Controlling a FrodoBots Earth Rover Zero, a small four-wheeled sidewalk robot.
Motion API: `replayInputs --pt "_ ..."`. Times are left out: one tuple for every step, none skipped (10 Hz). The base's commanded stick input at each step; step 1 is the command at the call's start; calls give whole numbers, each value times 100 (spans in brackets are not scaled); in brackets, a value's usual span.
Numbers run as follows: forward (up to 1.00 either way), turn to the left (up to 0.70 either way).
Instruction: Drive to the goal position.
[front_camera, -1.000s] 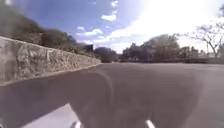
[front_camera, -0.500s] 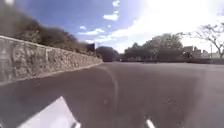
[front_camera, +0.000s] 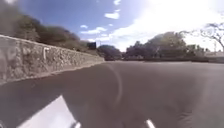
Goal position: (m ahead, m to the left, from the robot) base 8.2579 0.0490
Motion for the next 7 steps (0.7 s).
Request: replayInputs --pt "70 0" --pt "70 0" --pt "70 0" --pt "70 0" --pt "70 0" --pt "70 0" --pt "70 0"
